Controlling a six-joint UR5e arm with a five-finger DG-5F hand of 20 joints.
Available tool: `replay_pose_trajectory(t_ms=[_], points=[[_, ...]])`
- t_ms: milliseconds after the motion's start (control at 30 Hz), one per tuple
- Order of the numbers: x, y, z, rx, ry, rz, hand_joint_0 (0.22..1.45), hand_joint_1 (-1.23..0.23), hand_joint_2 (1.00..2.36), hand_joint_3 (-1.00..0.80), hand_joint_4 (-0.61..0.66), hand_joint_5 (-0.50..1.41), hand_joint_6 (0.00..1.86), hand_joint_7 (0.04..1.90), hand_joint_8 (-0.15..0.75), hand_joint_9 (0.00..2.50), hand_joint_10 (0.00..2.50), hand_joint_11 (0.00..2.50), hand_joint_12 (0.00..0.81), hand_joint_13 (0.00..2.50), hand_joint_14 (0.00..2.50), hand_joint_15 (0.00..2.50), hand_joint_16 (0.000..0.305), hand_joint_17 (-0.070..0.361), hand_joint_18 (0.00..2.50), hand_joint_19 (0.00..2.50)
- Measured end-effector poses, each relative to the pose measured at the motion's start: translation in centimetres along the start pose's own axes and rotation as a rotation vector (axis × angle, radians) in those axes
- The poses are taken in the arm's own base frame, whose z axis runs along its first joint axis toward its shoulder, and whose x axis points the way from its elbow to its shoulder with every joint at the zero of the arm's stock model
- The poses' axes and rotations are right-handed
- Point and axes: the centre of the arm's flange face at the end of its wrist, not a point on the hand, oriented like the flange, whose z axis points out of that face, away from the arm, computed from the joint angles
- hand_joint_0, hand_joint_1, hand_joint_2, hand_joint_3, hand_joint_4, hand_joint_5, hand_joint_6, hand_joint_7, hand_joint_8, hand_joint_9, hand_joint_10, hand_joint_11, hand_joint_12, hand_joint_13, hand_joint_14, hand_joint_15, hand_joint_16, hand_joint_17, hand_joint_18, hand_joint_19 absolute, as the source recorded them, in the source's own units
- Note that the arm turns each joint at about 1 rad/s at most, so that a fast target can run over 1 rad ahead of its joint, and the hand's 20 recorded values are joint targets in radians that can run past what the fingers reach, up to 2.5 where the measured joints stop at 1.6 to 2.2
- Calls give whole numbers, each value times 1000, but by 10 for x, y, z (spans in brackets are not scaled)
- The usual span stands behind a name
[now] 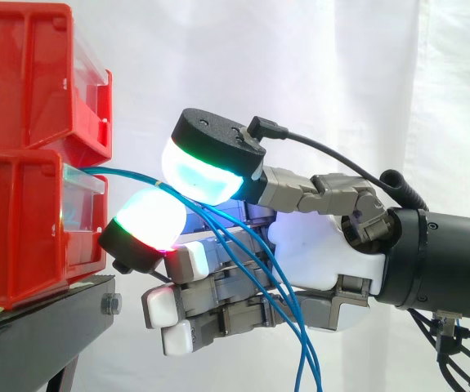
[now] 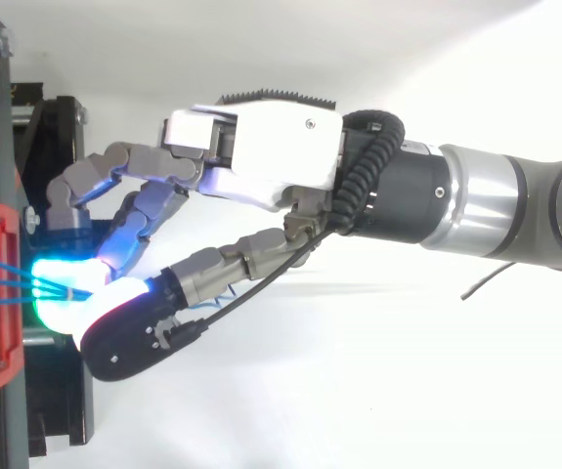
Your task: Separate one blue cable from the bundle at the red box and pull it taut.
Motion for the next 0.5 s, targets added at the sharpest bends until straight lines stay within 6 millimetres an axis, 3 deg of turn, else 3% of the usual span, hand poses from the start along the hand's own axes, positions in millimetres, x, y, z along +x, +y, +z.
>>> replay_pose_trajectory(t_ms=[333,500], points=[[1,-1,-1,9,2,3,652,-725,1003,-466,192,-177,868,1091,335,1136,25,1045,399,968,23,630,48,108,720,727],[2,-2,-2,11,4,5,611,-668,1014,-320,173,-158,868,1158,338,1167,26,1055,406,974,23,646,48,108,714,765]])
